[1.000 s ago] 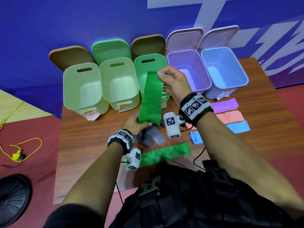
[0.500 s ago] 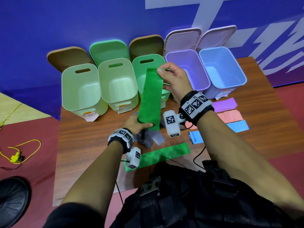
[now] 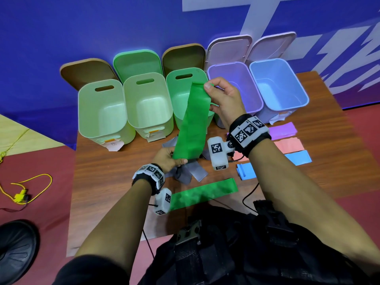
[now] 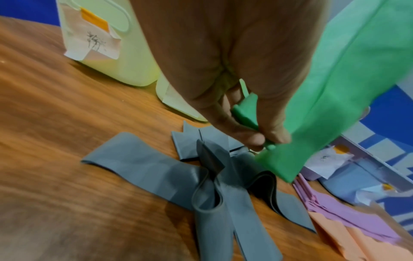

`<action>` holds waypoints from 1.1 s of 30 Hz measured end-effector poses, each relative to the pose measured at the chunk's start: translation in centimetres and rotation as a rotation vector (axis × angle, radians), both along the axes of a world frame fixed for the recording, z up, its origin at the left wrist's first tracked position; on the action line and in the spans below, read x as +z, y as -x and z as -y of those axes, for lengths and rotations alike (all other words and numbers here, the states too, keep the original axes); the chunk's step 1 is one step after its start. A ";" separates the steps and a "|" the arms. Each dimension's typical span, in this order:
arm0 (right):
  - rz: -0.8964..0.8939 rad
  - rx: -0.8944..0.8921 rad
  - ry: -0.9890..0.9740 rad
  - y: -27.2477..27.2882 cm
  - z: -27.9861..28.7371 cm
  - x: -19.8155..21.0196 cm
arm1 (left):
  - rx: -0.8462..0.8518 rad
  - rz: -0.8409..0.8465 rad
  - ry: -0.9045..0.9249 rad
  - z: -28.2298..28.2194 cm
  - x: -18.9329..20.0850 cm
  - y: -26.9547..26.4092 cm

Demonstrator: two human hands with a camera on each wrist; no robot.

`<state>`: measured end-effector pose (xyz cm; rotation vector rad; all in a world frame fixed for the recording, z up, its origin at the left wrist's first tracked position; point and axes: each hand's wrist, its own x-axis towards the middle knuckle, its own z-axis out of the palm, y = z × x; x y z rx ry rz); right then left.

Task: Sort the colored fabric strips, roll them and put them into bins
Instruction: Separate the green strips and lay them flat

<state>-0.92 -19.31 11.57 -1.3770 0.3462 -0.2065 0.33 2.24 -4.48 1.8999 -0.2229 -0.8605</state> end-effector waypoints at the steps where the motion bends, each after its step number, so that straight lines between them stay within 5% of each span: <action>1: 0.008 -0.004 -0.005 -0.1 0.1 0.2 | 0.005 0.020 -0.018 -0.2 -0.2 0.0; 14: 0.043 0.004 -0.014 0.1 0.1 1.0 | -0.039 0.172 -0.151 -0.7 -0.1 -0.1; 19: 0.055 0.015 -0.008 0.1 -0.1 1.3 | 0.005 0.032 -0.118 0.1 1.2 0.0; 26: 0.044 0.030 0.027 0.2 -0.7 1.8 | 0.100 0.213 -0.225 -0.1 0.4 -0.8; 33: 0.048 0.042 0.020 0.4 -0.9 2.6 | 0.168 0.174 -0.188 0.0 0.0 -1.2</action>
